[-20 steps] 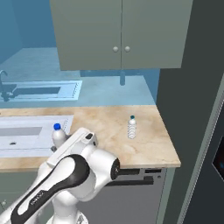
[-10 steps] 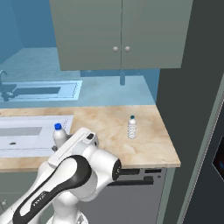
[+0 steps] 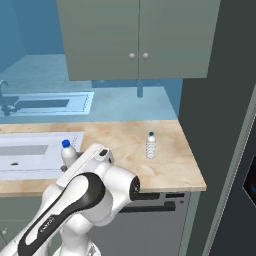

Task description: Take the bottled waters from the counter and place them in the freezer to freeze. Close the freezer door after placing the bottles.

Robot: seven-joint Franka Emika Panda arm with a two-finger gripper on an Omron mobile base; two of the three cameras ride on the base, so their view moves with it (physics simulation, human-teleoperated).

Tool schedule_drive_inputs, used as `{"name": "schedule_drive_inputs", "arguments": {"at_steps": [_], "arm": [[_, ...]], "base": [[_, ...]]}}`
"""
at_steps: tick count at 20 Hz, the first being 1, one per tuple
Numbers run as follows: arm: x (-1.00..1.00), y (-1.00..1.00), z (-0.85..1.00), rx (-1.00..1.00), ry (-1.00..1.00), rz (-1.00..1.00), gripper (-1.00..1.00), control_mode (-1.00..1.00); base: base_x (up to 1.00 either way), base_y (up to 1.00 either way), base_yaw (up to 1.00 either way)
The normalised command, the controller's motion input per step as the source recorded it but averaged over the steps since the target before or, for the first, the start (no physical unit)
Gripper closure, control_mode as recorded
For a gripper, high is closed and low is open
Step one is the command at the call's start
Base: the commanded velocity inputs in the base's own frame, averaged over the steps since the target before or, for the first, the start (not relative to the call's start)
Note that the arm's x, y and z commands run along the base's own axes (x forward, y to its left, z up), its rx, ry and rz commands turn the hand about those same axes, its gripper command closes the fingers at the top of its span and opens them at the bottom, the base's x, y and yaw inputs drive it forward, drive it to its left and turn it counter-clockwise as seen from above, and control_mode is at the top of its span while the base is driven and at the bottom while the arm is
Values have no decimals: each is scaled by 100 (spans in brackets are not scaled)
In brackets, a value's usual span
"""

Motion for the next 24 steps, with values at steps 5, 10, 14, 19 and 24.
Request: {"name": "schedule_drive_inputs", "arguments": {"at_steps": [5,10,14,19,24], "arm": [[-33,0,0,0,-1,-4,100,-100],[-16,0,0,0,-1,-4,100,100],[0,0,0,0,0,0,100,100],[0,0,0,0,0,0,100,100],[0,0,0,0,0,0,100,100]], "base": [[0,0,0],[-70,-6,-27],[-68,0,-47],[-40,-9,-73],[-1,-44,-81]]}}
